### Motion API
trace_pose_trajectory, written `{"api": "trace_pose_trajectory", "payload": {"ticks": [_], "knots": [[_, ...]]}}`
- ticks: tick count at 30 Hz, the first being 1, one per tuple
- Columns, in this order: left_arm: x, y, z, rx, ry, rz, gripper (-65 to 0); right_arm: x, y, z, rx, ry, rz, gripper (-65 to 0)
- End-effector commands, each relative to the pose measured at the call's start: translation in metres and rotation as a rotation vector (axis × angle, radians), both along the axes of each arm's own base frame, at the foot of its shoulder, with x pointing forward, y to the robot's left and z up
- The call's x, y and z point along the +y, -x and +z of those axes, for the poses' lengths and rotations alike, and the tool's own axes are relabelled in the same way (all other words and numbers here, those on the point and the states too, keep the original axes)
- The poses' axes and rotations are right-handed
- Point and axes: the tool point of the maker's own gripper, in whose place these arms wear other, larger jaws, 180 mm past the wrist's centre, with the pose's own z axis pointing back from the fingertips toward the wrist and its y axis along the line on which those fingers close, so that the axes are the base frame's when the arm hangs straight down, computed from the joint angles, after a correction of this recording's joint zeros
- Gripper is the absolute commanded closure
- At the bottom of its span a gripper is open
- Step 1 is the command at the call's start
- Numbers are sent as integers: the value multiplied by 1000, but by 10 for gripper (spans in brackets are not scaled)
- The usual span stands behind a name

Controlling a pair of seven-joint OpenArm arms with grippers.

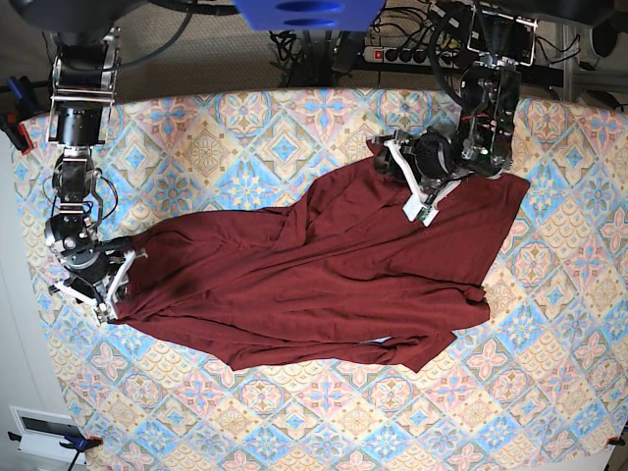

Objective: Layout the t-shirt on the table in an organized manner, then fold the t-shirt properly
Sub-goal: 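Grasp the shirt's shoulder edge with the left gripper and lift it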

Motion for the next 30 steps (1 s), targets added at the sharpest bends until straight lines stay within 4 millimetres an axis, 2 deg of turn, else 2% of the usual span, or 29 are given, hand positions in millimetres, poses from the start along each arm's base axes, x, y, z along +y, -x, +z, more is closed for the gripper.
{"api": "trace_pose_trajectory", "payload": {"ticks": [1,4,6,7,14,17,21,26,30], "knots": [[2,20,-13,73,-47,-42,-135,-12,-10,25,-74,9,-14,-177],[15,29,-10,70,-58,-60,-60,-23,3,16,-56,1,-48,-177],[27,32,2,45,-71,-74,-4,-20,7,14,-52,6,-41,-177],[32,33,7,34,-77,-75,0,-19,9,13,-52,9,-34,-177],[74,46,22,8,-191,-124,0,-11,34,-4,-11,23,-8,-177],[87,46,28,-3,-232,-145,0,-9,43,-11,7,26,-3,-177],[99,39,32,-17,-252,-120,0,-10,45,-15,15,17,-12,-179],[86,31,39,-31,-148,-40,-27,-9,45,-13,9,16,-10,-203],[89,25,49,-43,-79,28,-79,-9,45,-14,12,15,-11,-248]]}}
